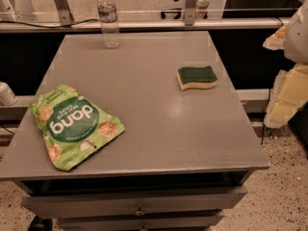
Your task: Move water bottle near sponge
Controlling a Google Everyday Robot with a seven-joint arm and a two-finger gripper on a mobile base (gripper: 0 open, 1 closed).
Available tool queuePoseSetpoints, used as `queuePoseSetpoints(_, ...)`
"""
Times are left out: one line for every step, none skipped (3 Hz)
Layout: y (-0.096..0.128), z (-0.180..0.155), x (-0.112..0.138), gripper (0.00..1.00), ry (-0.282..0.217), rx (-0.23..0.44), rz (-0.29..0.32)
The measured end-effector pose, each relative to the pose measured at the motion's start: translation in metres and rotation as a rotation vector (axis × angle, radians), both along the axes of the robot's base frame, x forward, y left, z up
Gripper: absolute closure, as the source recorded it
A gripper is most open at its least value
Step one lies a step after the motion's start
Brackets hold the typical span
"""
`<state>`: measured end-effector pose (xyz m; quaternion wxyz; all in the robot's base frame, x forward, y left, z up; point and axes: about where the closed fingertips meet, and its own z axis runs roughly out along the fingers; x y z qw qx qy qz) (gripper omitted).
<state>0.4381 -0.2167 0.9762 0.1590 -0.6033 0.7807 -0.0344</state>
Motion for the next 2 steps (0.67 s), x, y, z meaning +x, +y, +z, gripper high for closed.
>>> queuePoseSetpoints(0.000,0.000,0.000,0.00,0.000,0.000,0.000)
queuePoseSetpoints(0.007,-0.006,0.029,0.00,-0.039,0.041,0.009)
